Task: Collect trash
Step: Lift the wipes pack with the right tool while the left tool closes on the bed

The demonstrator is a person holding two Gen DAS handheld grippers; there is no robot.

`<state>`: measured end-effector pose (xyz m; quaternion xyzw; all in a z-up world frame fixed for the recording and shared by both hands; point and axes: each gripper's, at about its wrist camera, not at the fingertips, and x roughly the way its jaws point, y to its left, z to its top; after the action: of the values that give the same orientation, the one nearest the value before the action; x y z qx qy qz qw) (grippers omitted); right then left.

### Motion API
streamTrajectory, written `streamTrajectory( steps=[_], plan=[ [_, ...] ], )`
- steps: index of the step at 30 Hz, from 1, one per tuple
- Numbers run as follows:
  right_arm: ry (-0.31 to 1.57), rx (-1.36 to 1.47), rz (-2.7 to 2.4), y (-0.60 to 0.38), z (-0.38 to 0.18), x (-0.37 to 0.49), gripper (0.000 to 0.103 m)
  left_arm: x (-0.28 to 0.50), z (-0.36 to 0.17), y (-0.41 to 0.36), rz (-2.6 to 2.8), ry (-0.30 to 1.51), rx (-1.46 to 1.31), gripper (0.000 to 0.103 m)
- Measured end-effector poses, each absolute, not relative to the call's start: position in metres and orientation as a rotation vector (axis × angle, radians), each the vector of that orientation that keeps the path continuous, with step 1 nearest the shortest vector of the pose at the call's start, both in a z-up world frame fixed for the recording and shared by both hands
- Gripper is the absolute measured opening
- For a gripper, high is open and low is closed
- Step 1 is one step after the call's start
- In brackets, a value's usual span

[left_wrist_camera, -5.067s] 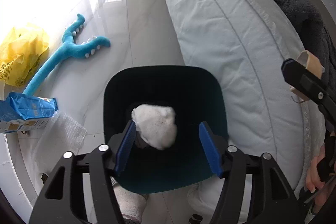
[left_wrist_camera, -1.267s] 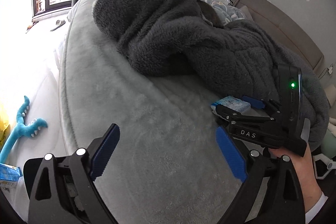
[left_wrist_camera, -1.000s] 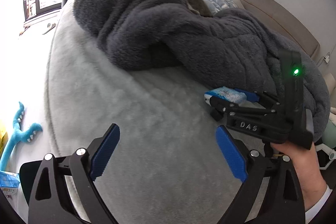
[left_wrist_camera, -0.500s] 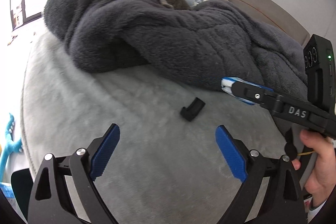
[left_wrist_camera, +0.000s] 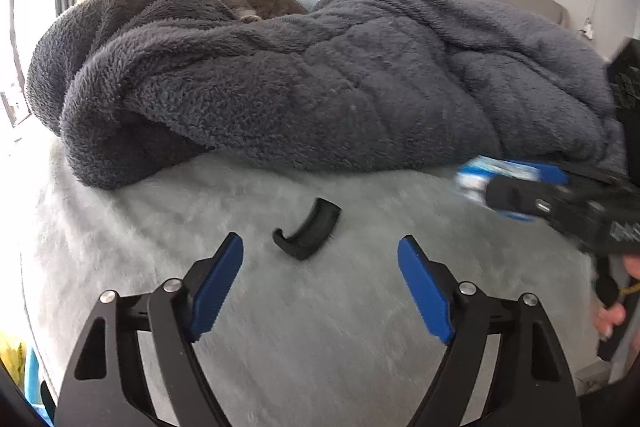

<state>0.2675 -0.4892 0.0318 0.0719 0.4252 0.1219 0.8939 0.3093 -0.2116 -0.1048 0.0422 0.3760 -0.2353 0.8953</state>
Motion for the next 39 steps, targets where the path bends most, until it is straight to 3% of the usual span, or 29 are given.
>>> streamTrajectory(
  steps=[13,18,20,27,28,39],
  plan=[
    [0.858,0.114,0.324,-0.496,0.041,0.242,0.071,0.341,-0.128,-0.23,-0.465,0.84,0.063,0.065],
    [0.868,0.081,0.356,-0.487,0.037,0.236,0.071,0.348,-0.133,-0.235,-0.47,0.854,0.063,0.054],
    [0.872,0.07,0.362,-0.485,0.036,0.235,0.071,0.352,-0.136,-0.233,-0.466,0.864,0.047,0.045],
    [0.873,0.06,0.367,-0.482,0.034,0.231,0.071,0.348,-0.133,-0.226,-0.467,0.845,0.02,0.035],
    [0.87,0.061,0.366,-0.482,0.035,0.232,0.071,0.346,-0.132,-0.226,-0.47,0.841,0.022,0.022],
    [0.865,0.084,0.324,-0.484,0.036,0.232,0.071,0.329,-0.12,-0.219,-0.495,0.813,0.027,0.022]
  ],
)
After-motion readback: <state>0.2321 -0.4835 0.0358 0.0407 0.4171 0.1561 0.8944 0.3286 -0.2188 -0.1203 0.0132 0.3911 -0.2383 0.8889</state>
